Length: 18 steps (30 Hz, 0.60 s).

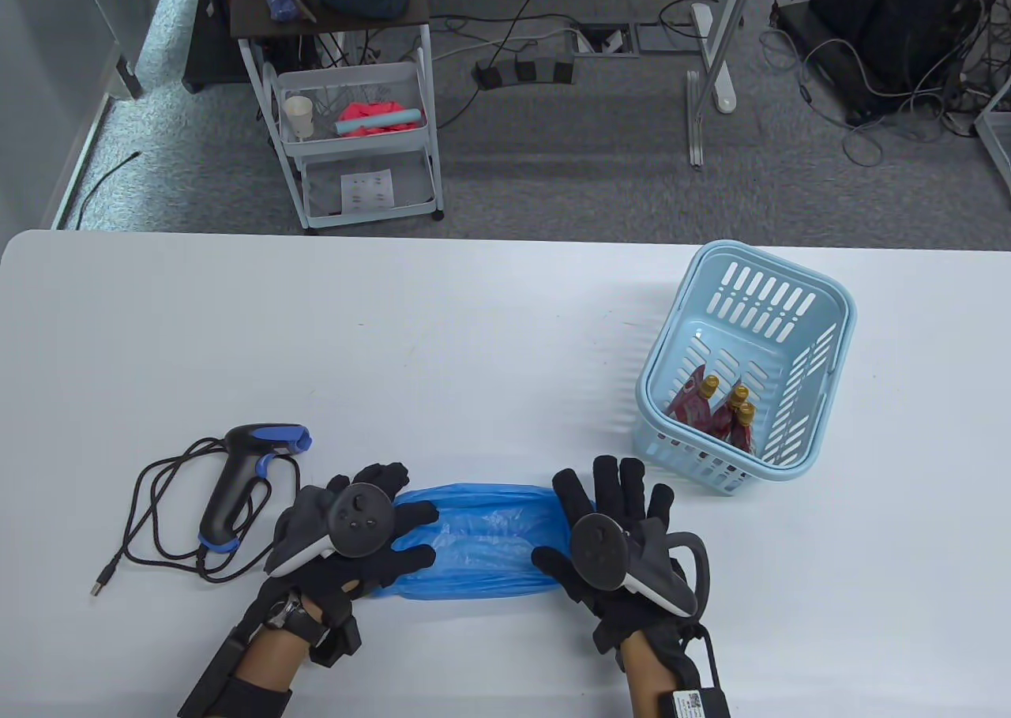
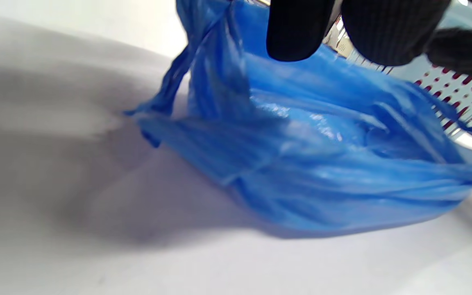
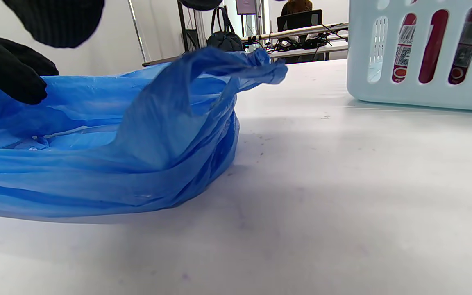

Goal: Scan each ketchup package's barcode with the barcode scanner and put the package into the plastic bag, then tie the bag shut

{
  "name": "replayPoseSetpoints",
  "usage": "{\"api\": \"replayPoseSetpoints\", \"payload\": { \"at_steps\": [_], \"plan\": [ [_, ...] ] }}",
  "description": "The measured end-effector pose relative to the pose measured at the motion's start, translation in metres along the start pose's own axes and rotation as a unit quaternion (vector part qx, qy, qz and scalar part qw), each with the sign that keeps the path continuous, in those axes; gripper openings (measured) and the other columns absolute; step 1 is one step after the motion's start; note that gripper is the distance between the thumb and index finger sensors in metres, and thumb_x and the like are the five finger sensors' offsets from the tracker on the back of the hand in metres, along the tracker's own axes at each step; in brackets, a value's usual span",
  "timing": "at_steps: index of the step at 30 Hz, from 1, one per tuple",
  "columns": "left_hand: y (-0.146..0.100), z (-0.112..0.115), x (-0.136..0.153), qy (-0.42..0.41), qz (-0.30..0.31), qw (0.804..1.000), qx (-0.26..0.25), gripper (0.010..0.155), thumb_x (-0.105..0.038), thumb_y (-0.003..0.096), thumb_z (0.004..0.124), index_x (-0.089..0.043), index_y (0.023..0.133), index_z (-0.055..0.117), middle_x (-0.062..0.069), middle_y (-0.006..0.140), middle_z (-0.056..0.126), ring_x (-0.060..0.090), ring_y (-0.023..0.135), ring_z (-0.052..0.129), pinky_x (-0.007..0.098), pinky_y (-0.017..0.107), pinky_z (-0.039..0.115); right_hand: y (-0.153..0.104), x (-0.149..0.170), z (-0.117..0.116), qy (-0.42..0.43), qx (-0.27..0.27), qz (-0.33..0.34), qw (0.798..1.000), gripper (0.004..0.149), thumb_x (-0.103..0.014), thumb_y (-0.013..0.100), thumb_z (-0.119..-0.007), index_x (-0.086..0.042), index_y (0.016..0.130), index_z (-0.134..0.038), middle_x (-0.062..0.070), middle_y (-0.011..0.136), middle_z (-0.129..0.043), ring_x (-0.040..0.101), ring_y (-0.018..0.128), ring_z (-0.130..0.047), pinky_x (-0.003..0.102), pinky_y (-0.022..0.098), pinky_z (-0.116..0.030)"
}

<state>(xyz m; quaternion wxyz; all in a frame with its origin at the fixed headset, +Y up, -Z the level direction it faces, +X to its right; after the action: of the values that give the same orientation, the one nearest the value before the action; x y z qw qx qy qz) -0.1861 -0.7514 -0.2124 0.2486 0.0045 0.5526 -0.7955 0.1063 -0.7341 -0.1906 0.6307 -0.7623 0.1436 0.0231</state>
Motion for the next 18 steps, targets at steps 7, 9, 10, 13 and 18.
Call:
{"api": "replayPoseSetpoints", "payload": {
  "at_steps": [7,9,10,13,18],
  "plan": [
    [-0.009,-0.017,-0.006,-0.021,0.023,0.999,-0.029,0.068,-0.064,0.0420,0.075,-0.037,0.104,0.071,0.008,0.121,0.037,0.043,0.115,0.038,0.070,0.079,0.033,0.000,0.000,0.000,0.000,0.002,0.000,1.000,0.088,-0.066,0.050,-0.067,-0.024,0.117,-0.028,0.025,0.119,-0.014,0.052,0.107,-0.008,0.075,0.070,-0.013],
    [-0.011,-0.022,-0.006,-0.024,0.025,0.999,-0.040,0.069,-0.064,0.0419,0.074,-0.036,0.105,0.070,0.008,0.121,0.037,0.043,0.115,0.039,0.070,0.079,0.034,0.000,0.001,0.000,0.001,0.002,-0.001,1.000,0.088,-0.065,0.050,-0.067,-0.024,0.117,-0.028,0.025,0.119,-0.014,0.052,0.107,-0.008,0.075,0.070,-0.013],
    [-0.012,-0.023,-0.006,-0.026,0.024,0.998,-0.043,0.071,-0.065,0.0419,0.074,-0.035,0.106,0.069,0.007,0.121,0.037,0.042,0.115,0.039,0.069,0.079,0.035,0.000,0.001,0.000,0.001,0.002,-0.001,1.000,0.088,-0.065,0.050,-0.067,-0.023,0.117,-0.028,0.025,0.119,-0.014,0.052,0.107,-0.008,0.075,0.070,-0.013],
    [-0.016,-0.031,0.000,-0.028,0.011,0.997,-0.065,0.078,-0.065,0.0421,0.074,-0.036,0.112,0.056,0.007,0.122,0.037,0.042,0.115,0.040,0.070,0.079,0.035,0.000,0.000,0.000,0.002,0.002,0.000,1.000,0.088,-0.065,0.050,-0.067,-0.023,0.117,-0.028,0.025,0.119,-0.015,0.052,0.107,-0.008,0.075,0.071,-0.013],
    [-0.022,-0.043,0.021,-0.033,-0.039,0.994,-0.099,0.084,-0.065,0.0422,0.074,-0.034,0.115,0.046,0.007,0.122,0.035,0.042,0.116,0.039,0.069,0.080,0.035,0.000,0.000,-0.001,0.002,0.002,0.001,1.000,0.087,-0.065,0.050,-0.067,-0.023,0.117,-0.029,0.025,0.119,-0.015,0.052,0.107,-0.008,0.075,0.071,-0.014]
  ]
}}
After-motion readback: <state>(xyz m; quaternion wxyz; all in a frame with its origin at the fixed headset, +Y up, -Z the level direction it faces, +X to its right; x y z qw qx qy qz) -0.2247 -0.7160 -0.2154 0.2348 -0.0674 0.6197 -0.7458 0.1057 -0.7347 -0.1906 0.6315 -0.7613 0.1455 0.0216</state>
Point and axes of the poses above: the tracker on the back of each hand, its own x axis roughly to the little-finger side, its own y axis roughly from the wrist to the fingertips, z = x × y, the point moved 1 cm from there along y, roughly from the wrist to the fingertips
